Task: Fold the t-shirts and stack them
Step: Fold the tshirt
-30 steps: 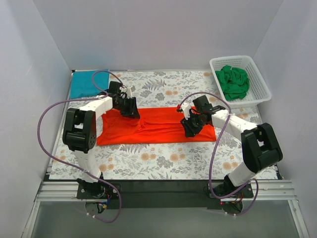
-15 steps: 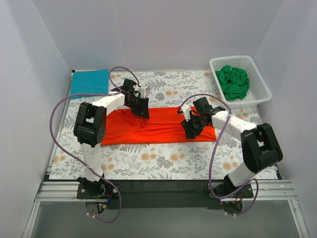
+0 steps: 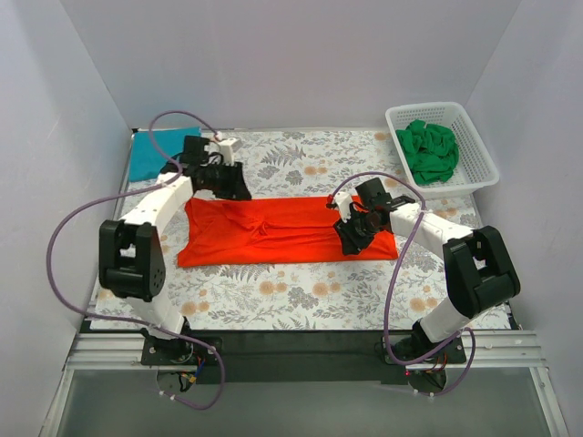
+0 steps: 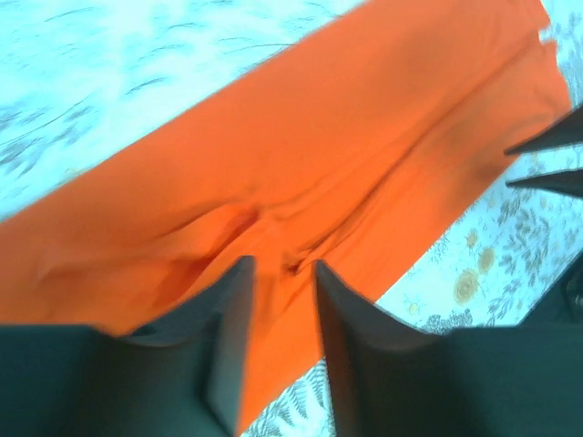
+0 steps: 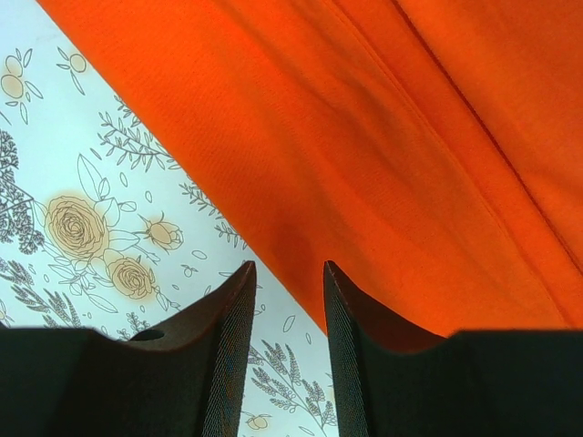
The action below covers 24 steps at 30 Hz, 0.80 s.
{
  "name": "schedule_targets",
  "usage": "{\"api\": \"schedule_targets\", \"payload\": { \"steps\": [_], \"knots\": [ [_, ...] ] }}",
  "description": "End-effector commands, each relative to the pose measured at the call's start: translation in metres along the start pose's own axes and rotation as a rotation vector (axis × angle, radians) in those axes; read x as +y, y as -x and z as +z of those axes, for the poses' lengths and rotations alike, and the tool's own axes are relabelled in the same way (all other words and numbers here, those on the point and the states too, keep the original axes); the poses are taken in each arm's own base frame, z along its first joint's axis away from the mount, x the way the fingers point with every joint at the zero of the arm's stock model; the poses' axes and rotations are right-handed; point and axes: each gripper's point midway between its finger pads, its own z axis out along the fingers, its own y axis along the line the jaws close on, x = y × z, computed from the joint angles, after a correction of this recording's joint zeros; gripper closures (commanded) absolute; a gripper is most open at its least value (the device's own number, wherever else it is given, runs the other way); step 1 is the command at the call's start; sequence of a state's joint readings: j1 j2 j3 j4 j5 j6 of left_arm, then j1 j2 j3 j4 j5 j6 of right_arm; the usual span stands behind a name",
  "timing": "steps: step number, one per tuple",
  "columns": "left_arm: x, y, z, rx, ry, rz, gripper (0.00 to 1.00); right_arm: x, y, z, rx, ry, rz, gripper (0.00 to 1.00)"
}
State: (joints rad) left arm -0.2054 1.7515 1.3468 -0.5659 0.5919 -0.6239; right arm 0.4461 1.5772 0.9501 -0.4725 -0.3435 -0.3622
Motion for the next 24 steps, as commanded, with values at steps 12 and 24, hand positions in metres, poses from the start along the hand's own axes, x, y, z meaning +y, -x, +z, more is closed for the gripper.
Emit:
{"api": "schedule_targets", "payload": {
  "steps": [12, 24],
  "knots": [
    [0.081, -0.077, -0.020, 0.077, 0.276, -0.008, 0.92, 0.000, 0.010, -0.006, -0.034, -0.007, -0.004, 0.59],
    [0.091, -0.065, 0.017, 0.060, 0.316, 0.020, 0.89, -0.004, 0.008, -0.008, -0.029, -0.020, -0.003, 0.59]
  ]
}}
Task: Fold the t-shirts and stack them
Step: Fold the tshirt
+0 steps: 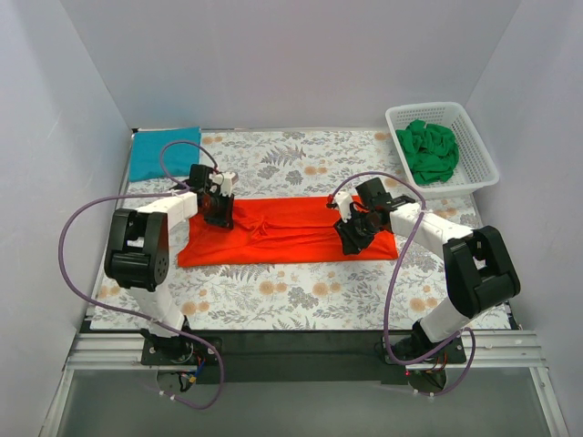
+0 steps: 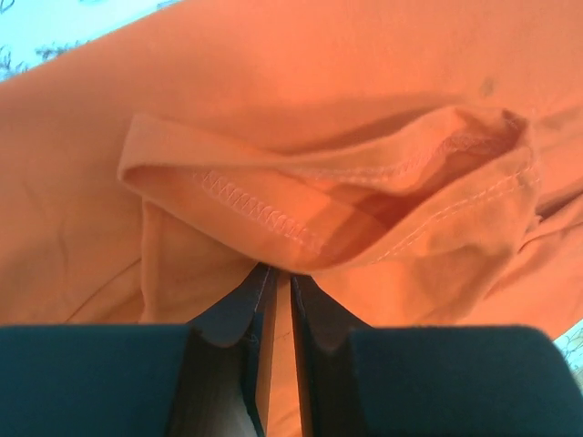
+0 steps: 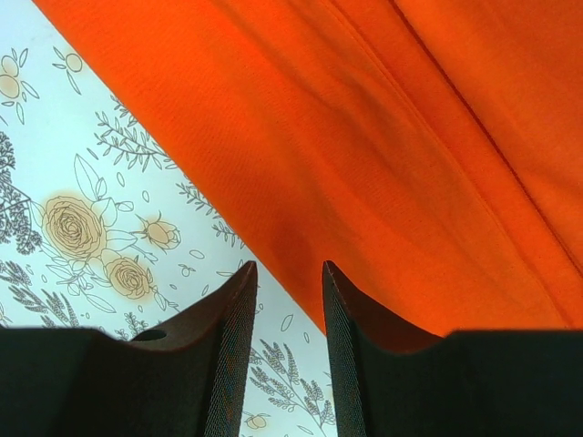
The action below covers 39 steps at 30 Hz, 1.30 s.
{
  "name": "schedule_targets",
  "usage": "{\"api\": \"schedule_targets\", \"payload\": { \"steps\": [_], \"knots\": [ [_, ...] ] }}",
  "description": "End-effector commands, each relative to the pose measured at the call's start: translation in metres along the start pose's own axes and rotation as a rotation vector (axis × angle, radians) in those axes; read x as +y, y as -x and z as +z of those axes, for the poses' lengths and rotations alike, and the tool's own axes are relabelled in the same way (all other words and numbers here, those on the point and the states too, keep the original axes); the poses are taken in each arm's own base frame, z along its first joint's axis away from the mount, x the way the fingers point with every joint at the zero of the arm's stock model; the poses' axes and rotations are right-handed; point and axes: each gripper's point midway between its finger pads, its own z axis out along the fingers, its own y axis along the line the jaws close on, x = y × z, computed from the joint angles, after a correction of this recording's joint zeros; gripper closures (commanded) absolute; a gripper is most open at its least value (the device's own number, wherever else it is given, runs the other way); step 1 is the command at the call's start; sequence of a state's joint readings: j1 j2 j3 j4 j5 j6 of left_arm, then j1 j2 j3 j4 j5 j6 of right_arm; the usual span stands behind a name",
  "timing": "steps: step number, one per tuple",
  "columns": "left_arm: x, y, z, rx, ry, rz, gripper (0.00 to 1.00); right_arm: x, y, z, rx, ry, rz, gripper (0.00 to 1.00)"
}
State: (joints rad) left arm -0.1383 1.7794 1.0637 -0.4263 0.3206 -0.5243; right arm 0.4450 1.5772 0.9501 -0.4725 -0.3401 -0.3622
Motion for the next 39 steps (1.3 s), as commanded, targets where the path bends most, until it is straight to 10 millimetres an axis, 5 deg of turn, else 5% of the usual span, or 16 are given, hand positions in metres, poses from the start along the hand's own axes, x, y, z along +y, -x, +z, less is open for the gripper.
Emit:
{"api": "schedule_targets", "payload": {
  "steps": [1, 7, 19, 21, 26, 29, 33, 39],
  "knots": [
    [-0.005, 0.038, 0.001, -0.099, 0.019, 0.033, 0.89, -0.002, 0.007, -0.007, -0.027, -0.013, -0.002, 0.59],
    [-0.032, 0.070, 0.004, -0.162, -0.022, 0.063, 0.87, -0.002, 0.005, -0.009, -0.029, -0.018, 0.000, 0.59],
    [-0.043, 0.070, 0.030, -0.117, -0.043, 0.046, 0.72, -0.008, 0.004, -0.007, -0.020, -0.025, -0.002, 0.59],
    [-0.044, 0.078, 0.021, -0.131, -0.036, 0.045, 0.70, -0.012, 0.008, -0.009, -0.023, -0.036, -0.010, 0.59],
    [-0.040, 0.099, -0.046, -0.222, -0.042, -0.011, 0.60, -0.034, 0.018, -0.015, -0.012, -0.111, -0.049, 0.59],
    [-0.034, 0.087, -0.071, -0.206, -0.020, -0.030, 0.58, -0.044, 0.021, -0.014, -0.002, -0.131, -0.048, 0.59],
    [-0.025, 0.045, -0.075, -0.128, 0.014, -0.051, 0.59, -0.051, 0.025, -0.006, 0.030, -0.126, -0.027, 0.59],
    [-0.016, -0.001, -0.060, -0.026, 0.060, -0.131, 0.83, -0.053, 0.001, 0.006, 0.127, -0.112, -0.013, 0.64]
  ]
}}
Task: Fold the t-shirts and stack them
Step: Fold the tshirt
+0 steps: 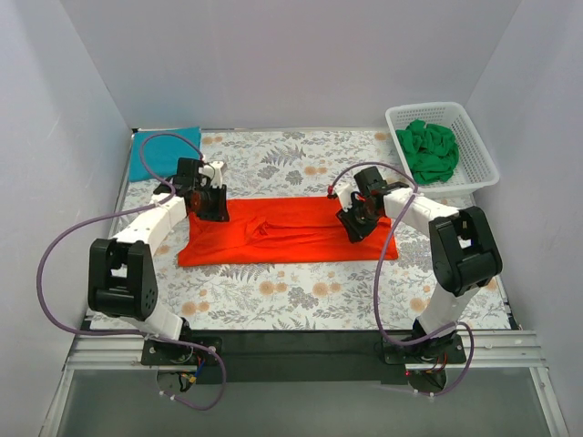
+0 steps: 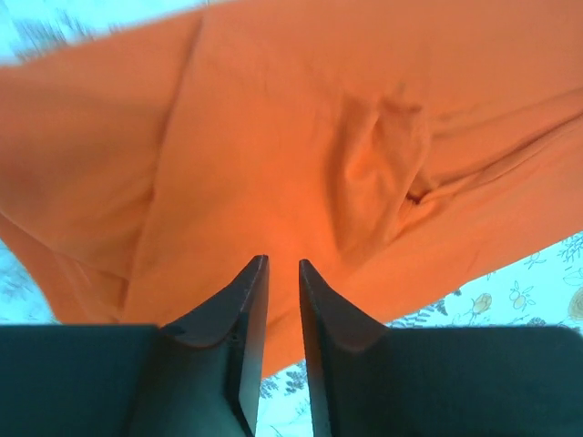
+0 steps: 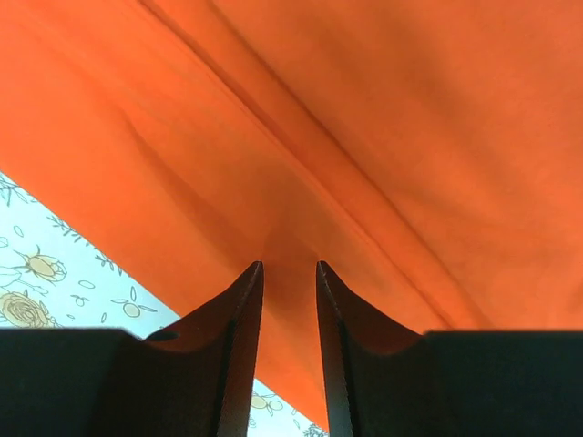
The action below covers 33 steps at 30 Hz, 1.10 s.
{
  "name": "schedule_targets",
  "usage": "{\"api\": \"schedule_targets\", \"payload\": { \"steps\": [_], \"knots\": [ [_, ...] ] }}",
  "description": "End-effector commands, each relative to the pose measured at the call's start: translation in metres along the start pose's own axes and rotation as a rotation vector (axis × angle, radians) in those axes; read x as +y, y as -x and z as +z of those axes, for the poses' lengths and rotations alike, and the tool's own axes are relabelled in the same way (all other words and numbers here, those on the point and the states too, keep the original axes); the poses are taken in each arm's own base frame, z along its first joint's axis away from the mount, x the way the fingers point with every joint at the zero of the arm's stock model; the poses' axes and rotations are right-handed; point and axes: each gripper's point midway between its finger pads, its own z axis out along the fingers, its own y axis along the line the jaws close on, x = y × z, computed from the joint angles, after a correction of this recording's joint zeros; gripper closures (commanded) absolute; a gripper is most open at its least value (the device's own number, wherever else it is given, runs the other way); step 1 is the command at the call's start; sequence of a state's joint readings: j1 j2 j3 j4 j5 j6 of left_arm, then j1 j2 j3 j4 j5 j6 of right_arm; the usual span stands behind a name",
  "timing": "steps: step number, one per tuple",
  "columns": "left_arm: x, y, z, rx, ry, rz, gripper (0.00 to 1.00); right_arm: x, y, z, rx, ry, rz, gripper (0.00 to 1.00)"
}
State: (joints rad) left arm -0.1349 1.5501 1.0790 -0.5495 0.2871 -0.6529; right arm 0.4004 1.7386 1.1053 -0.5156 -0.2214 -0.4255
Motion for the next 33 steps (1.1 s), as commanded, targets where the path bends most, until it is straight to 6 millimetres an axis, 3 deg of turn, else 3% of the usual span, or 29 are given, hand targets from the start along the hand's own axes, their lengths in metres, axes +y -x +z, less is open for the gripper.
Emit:
{"api": "schedule_targets", "payload": {
  "steps": [1, 7, 11, 13, 15, 16, 19, 20, 21, 22, 23, 25, 27, 28, 29, 30, 32, 33],
  "knots": [
    [0.004, -0.032, 0.006, 0.104, 0.023, -0.053, 0.86, -0.001, -0.011, -0.001, 0.057, -0.001, -0.012, 0.65],
    [0.013, -0.057, 0.029, 0.200, 0.041, -0.093, 0.95, 0.011, -0.041, 0.004, 0.138, 0.031, -0.018, 0.69],
    [0.023, -0.059, 0.051, 0.258, 0.062, -0.100, 0.99, 0.035, -0.061, 0.010, 0.177, 0.093, -0.044, 0.70],
    [0.024, -0.047, 0.061, 0.266, 0.059, -0.092, 0.99, 0.046, -0.067, 0.012, 0.192, 0.117, -0.053, 0.71],
    [0.024, -0.046, 0.079, 0.299, 0.045, -0.087, 1.00, 0.068, -0.076, 0.012, 0.210, 0.172, -0.081, 0.72],
    [0.022, -0.024, 0.085, 0.261, 0.039, -0.069, 1.00, 0.078, -0.076, 0.011, 0.212, 0.202, -0.097, 0.73],
    [0.014, -0.004, 0.116, 0.263, 0.031, -0.017, 1.00, 0.131, -0.072, -0.001, 0.204, 0.332, -0.229, 0.75],
    [0.002, 0.037, 0.121, 0.187, 0.014, 0.025, 1.00, 0.152, -0.066, -0.007, 0.177, 0.404, -0.257, 0.75],
    [0.000, 0.044, 0.139, 0.195, -0.002, 0.037, 1.00, 0.176, -0.058, -0.019, 0.151, 0.463, -0.310, 0.75],
    [-0.007, 0.055, 0.140, 0.198, -0.029, 0.045, 1.00, 0.188, -0.050, -0.026, 0.121, 0.506, -0.328, 0.75],
    [-0.022, 0.106, 0.131, 0.096, -0.078, 0.077, 0.98, 0.201, -0.041, -0.034, 0.087, 0.560, -0.330, 0.75],
    [-0.028, 0.122, 0.131, 0.091, -0.104, 0.082, 0.89, 0.198, -0.019, -0.048, 0.037, 0.535, -0.348, 0.75],
    [-0.030, 0.146, 0.118, 0.028, -0.097, 0.113, 0.84, 0.181, -0.005, -0.057, -0.002, 0.464, -0.341, 0.75],
    [-0.034, 0.159, 0.101, -0.020, -0.093, 0.134, 0.80, 0.172, 0.002, -0.060, -0.024, 0.438, -0.335, 0.74],
    [-0.033, 0.162, 0.094, -0.038, -0.087, 0.142, 0.79, 0.161, 0.006, -0.061, -0.036, 0.399, -0.325, 0.73],
    [-0.029, 0.143, 0.097, -0.003, -0.074, 0.135, 0.78, 0.145, 0.006, -0.059, -0.031, 0.363, -0.291, 0.73],
    [-0.035, 0.151, 0.075, -0.065, -0.082, 0.147, 0.76, 0.123, 0.007, -0.052, -0.017, 0.297, -0.270, 0.73],
    [-0.037, 0.143, 0.073, -0.058, -0.090, 0.134, 0.75, 0.111, 0.005, -0.045, -0.006, 0.273, -0.239, 0.73]
  ]
}}
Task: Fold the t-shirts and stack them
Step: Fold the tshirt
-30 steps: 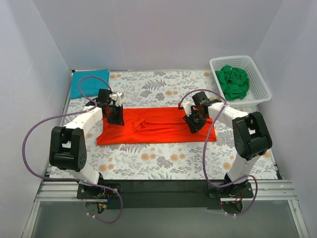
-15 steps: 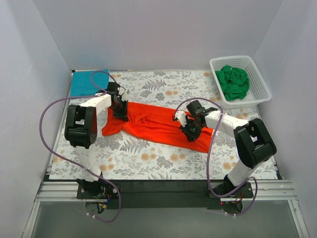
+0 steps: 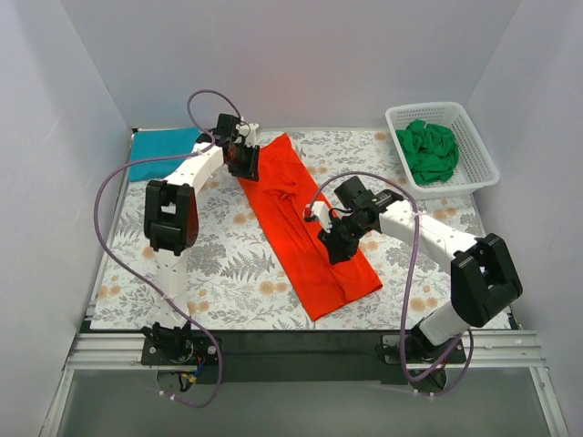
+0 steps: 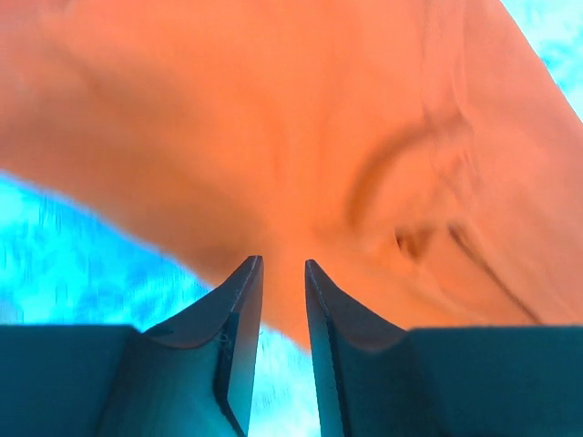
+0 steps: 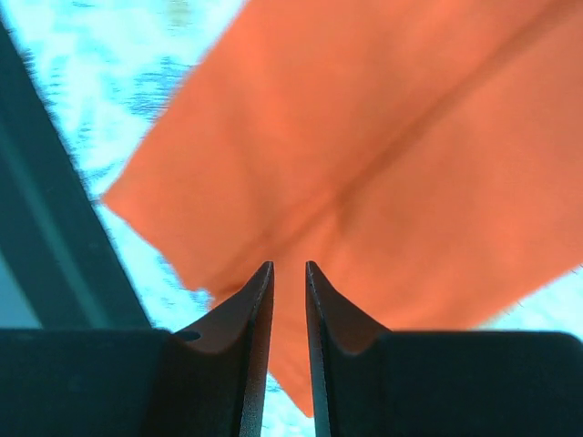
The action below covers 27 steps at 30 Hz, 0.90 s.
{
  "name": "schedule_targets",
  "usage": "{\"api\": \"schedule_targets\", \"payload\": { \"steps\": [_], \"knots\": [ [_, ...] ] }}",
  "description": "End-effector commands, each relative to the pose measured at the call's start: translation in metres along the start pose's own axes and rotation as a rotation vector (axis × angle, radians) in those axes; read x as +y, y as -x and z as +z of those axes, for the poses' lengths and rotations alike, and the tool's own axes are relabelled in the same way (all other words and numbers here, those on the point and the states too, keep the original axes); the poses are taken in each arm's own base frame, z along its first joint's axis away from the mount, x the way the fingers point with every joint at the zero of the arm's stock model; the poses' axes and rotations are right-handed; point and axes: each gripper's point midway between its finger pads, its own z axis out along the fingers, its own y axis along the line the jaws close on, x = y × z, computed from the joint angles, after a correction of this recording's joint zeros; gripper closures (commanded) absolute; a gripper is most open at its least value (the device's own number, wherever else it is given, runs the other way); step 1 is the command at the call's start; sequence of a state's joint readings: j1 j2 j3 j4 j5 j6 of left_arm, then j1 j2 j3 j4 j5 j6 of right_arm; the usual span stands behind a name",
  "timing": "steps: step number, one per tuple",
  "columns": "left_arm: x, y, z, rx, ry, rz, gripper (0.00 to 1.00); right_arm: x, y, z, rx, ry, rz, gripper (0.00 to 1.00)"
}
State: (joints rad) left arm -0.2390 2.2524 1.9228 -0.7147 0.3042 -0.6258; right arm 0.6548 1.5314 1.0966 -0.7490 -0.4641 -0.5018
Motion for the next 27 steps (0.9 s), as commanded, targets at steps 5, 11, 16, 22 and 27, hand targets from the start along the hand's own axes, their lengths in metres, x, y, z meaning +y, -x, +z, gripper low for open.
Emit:
{"api": "schedule_targets", "payload": {
  "steps": [5, 11, 16, 22, 27],
  "knots": [
    [-0.027, -0.015, -0.046, -0.057, -0.074, -0.037, 0.73, -0.059, -0.023, 0.010, 0.075, -0.152, 0.094, 0.78],
    [-0.024, -0.021, -0.037, -0.067, -0.059, -0.073, 0.76, -0.036, -0.046, 0.052, 0.137, -0.020, 0.126, 0.86],
    [-0.022, -0.021, -0.030, -0.055, -0.064, -0.077, 0.75, 0.033, -0.038, 0.082, 0.134, 0.167, -0.014, 0.87],
    [-0.030, -0.029, -0.025, -0.026, -0.077, -0.075, 0.75, 0.107, 0.022, 0.074, 0.013, 0.438, -0.156, 0.68],
    [-0.037, -0.038, -0.024, -0.007, -0.110, -0.080, 0.75, 0.039, 0.078, 0.028, -0.176, 0.283, -0.051, 0.67]
  ]
}}
